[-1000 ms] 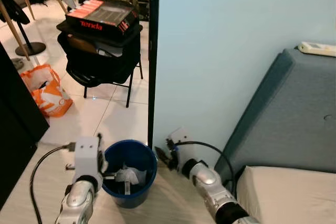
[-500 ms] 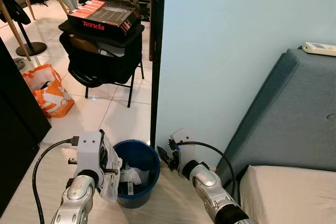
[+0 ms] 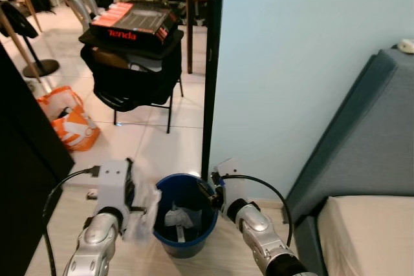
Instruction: Clean up the room
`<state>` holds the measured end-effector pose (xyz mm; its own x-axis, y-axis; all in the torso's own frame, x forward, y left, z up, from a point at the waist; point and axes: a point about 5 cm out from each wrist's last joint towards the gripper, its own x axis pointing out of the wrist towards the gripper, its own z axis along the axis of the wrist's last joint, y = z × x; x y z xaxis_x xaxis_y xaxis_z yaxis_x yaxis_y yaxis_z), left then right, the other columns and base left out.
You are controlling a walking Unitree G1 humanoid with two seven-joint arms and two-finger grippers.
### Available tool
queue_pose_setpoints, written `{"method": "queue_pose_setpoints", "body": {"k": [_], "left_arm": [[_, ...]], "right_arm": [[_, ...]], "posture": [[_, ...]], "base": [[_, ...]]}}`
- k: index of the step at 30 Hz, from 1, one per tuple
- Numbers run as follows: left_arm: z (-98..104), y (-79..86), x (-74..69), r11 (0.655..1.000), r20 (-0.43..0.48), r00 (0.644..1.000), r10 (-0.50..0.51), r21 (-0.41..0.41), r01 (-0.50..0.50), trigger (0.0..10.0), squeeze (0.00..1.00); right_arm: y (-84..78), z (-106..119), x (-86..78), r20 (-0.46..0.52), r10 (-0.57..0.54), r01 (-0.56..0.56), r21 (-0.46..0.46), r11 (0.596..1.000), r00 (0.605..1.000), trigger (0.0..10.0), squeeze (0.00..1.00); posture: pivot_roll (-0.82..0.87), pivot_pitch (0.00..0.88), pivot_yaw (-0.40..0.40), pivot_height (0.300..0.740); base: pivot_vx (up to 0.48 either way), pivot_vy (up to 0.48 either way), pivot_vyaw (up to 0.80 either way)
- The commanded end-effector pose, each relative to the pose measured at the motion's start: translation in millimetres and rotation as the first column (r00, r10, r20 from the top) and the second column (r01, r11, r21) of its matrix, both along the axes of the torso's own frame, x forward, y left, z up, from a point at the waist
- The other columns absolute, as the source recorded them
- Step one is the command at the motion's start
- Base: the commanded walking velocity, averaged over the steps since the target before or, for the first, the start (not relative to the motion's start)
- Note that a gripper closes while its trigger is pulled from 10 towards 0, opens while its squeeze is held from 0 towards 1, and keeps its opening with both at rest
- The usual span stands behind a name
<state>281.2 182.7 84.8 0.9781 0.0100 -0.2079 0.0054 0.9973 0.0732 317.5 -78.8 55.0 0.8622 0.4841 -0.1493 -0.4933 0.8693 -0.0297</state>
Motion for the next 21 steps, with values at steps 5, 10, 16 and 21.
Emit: {"method": "queue_pose_setpoints", "body": {"k": [5, 10, 16, 21], "left_arm": [[-9.3, -0.3, -4.3, 0.999, -0.054, 0.998, -0.017, 0.045, 0.02, 10.0, 0.0], [-8.1, 0.6, -3.2, 1.0, -0.048, 0.999, -0.002, 0.004, 0.002, 10.0, 0.0], [-4.9, 2.5, -0.2, 1.0, -0.012, 1.0, 0.02, 0.006, -0.02, 10.0, 0.0], [-7.0, 4.7, -1.3, 0.999, -0.008, 0.999, 0.043, 0.032, -0.043, 10.0, 0.0]], "right_arm": [[3.8, -4.0, -3.7, -0.016, 0.003, -0.003, 0.01, 1.0, 1.0, 10.0, 0.0], [2.6, -4.6, -4.1, -0.018, 0.0, 0.0, 0.012, 1.0, 1.0, 10.0, 0.0], [3.0, -3.2, -2.7, -0.014, 0.004, -0.004, 0.006, 1.0, 1.0, 10.0, 0.0], [4.1, -2.0, -0.9, -0.011, 0.008, -0.008, -0.009, 1.0, 1.0, 10.0, 0.0]], "posture": [[0.08, 0.103, -0.026, 0.74], [0.08, 0.103, -0.026, 0.74], [0.08, 0.102, -0.031, 0.74], [0.09, 0.099, -0.036, 0.74]], "base": [[0.0, -0.48, 0.0], [0.0, -0.096, 0.0], [0.0, 0.0, 0.0], [0.0, 0.0, 0.0]]}}
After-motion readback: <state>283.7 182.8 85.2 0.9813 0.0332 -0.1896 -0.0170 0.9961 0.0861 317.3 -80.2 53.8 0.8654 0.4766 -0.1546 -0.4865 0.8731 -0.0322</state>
